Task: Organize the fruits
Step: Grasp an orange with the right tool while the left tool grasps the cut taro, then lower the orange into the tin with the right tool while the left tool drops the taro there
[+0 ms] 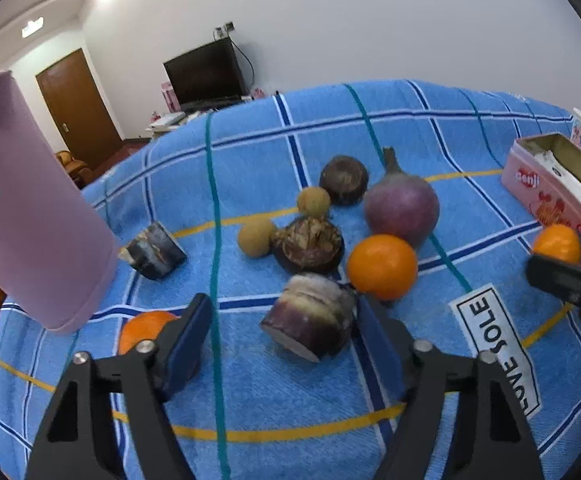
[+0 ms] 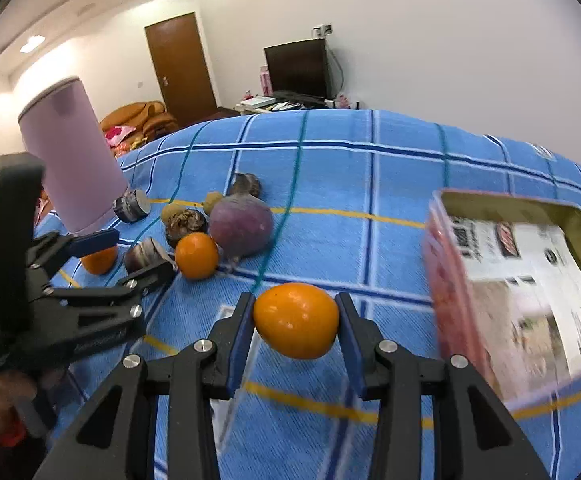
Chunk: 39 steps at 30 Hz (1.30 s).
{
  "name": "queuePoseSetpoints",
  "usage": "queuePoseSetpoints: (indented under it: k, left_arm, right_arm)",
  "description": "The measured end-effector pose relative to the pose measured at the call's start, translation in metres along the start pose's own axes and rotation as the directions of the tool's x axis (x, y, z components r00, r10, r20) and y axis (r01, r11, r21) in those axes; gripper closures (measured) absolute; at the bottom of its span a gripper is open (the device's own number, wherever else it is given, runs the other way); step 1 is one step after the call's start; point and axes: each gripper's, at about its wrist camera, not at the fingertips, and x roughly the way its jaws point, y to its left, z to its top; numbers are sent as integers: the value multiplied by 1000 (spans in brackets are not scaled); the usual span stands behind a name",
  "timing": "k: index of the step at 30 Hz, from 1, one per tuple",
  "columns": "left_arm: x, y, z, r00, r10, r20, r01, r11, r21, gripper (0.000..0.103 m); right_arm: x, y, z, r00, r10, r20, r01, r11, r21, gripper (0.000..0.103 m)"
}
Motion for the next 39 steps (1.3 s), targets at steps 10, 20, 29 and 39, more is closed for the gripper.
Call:
queuePoseSetpoints:
  k: [10, 20, 29, 39]
  left_arm:
    - [12, 22, -2, 991, -128, -42, 123, 986, -112, 56]
    - [-47, 21, 8, 965, -86, 247, 134, 974, -183, 56]
    - [-64, -39, 16, 941, -192, 279, 232, 965, -120, 56]
    - [-72, -124, 40, 922, -289, 258, 308, 951, -36, 56]
  right_arm:
    - [-13, -9, -8, 999, 4, 44, -5, 1000, 30, 60]
    - [-42, -27, 2, 984, 7, 177, -14, 999, 41, 60]
    - [-62, -70, 3, 956, -169, 241, 169, 985, 22, 60]
    - [-76, -144, -6, 924, -318, 213, 307, 948, 83, 60]
